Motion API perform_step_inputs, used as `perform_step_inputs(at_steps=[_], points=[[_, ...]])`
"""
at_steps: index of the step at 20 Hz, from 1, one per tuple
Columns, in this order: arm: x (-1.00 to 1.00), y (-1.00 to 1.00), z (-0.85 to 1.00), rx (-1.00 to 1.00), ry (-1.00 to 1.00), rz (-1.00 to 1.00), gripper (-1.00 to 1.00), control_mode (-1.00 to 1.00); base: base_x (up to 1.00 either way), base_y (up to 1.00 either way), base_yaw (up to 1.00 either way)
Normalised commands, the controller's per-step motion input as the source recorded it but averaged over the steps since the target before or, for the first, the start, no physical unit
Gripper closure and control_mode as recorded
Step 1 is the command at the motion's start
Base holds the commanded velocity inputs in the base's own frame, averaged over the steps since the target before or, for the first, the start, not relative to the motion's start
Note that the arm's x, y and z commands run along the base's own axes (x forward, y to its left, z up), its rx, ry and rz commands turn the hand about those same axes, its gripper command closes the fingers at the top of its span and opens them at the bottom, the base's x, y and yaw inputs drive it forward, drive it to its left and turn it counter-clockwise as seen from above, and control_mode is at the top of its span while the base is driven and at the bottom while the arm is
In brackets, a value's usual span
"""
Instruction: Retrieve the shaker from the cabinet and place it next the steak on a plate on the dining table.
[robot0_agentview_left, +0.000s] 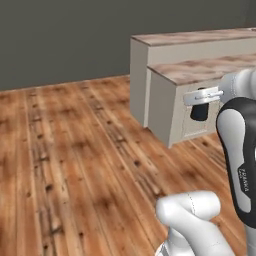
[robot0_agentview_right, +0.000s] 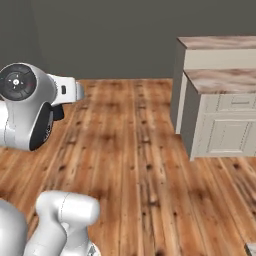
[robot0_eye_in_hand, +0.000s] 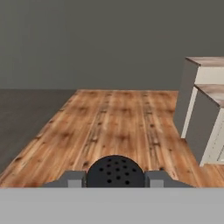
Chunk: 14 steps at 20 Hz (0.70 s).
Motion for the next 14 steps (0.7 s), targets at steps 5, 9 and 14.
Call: perform_step_inputs(at_steps=[5,9,14], points=[[0.00,0.00,0.00,0.00,0.00,0.00,1.00,1.00,1.00,0.78,-0.40],[0.00,0.00,0.00,0.00,0.00,0.00,1.00,1.00,1.00,1.00,-0.31],[0.00,0.00,0.00,0.00,0.00,0.00,1.00,1.00,1.00,1.00,-0.25]])
